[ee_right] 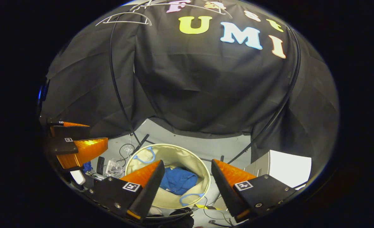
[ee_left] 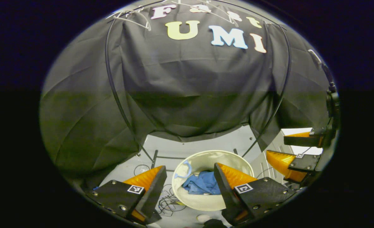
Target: Grasp the clothes on the hanger with both hands and then place them into the laundry hamper below.
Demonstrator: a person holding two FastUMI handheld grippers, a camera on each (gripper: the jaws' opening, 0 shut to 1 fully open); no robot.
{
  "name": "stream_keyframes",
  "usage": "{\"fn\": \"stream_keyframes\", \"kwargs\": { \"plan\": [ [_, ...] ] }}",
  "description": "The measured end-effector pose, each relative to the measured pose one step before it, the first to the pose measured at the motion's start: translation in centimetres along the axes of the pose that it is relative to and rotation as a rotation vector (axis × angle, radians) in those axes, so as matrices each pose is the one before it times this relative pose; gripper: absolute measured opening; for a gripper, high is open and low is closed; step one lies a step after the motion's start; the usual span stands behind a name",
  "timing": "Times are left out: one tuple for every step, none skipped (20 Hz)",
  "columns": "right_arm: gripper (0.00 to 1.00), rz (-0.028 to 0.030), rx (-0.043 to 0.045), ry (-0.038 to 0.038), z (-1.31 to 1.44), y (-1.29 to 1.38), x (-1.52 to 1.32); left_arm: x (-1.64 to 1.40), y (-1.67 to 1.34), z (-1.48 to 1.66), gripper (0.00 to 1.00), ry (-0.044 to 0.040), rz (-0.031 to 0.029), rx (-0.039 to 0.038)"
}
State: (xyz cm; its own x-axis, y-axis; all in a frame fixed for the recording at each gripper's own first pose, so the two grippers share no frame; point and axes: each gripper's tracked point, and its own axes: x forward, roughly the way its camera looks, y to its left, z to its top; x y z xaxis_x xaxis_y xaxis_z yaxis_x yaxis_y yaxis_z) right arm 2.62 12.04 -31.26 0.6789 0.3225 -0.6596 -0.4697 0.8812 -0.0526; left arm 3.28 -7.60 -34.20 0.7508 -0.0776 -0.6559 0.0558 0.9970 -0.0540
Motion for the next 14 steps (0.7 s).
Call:
{"fn": "stream_keyframes", "kwargs": {
  "plan": [
    [0.94, -0.0099, 0.00241, -0.01716, 0.554, -0.122, -0.539, -0.466, 0.165, 0.614, 0.87, -0.0222, 0.0006, -0.00081],
    [0.95, -0.0114, 0.00605, -0.02148, 0.482, -0.254, -0.709, -0.666, 0.219, 0.979, 0.87, -0.02879, 0.00127, -0.0022],
    [0.95, -0.01263, 0.00913, -0.02335, 0.738, -0.224, -0.813, -1.029, 0.174, 1.244, 0.87, -0.03347, -0.00354, -0.00338],
    [0.95, -0.00947, 0.01017, -0.02418, 0.765, -0.039, -0.823, -0.937, 0.122, 1.479, 0.87, -0.03624, -0.00279, -0.00314],
    [0.95, -0.01358, 0.00854, -0.02951, 1.157, -0.306, -0.8, -0.858, 0.04, 1.53, 0.87, -0.04072, -0.00492, -0.00097],
    [0.95, -0.01323, 0.00778, -0.03387, 1.232, -0.335, -0.553, -0.793, 0.076, 1.824, 0.87, -0.04328, -0.0046, 0.00212],
    [0.95, -0.013, 0.00731, -0.03451, 1.395, -0.305, -0.707, -0.751, 0.158, 2.045, 0.93, -0.04185, 0.0008, 0.00684],
    [0.95, -0.01223, 0.00722, -0.03632, 1.205, -0.318, -0.962, -0.871, 0.173, 1.89, 0.93, -0.045, 0.00418, 0.00805],
    [0.95, -0.01001, 0.00985, -0.03526, 1.418, -0.371, -0.778, -0.793, -0.003, 2.054, 0.93, -0.0442, 0.00282, 0.00991],
    [0.95, -0.01048, 0.01063, -0.03268, 1.213, -0.346, -0.695, -0.597, 0.015, 2.121, 0.93, -0.0458, 0.00136, 0.00965],
    [0.95, -0.01714, 0.00615, -0.03488, 1.502, -0.618, -0.647, -0.607, -0.072, 1.947, 0.93, -0.04583, 0.00055, 0.00857],
    [0.95, -0.02444, 0.00059, -0.04002, 1.618, -0.902, -0.596, -0.433, 0.024, 2.183, 0.93, -0.04849, 0.00374, 0.00605],
    [0.95, -0.02469, 0.00088, -0.04101, 1.705, -1.044, -0.573, -0.627, -0.07, 1.626, 0.92, -0.04302, 0.00573, 0.00629],
    [0.96, -0.01637, 0.00548, -0.03509, 1.195, -0.611, -0.535, -0.291, -0.001, 1.65, 0.92, -0.03681, 0.00354, 0.00136]
  ]
}}
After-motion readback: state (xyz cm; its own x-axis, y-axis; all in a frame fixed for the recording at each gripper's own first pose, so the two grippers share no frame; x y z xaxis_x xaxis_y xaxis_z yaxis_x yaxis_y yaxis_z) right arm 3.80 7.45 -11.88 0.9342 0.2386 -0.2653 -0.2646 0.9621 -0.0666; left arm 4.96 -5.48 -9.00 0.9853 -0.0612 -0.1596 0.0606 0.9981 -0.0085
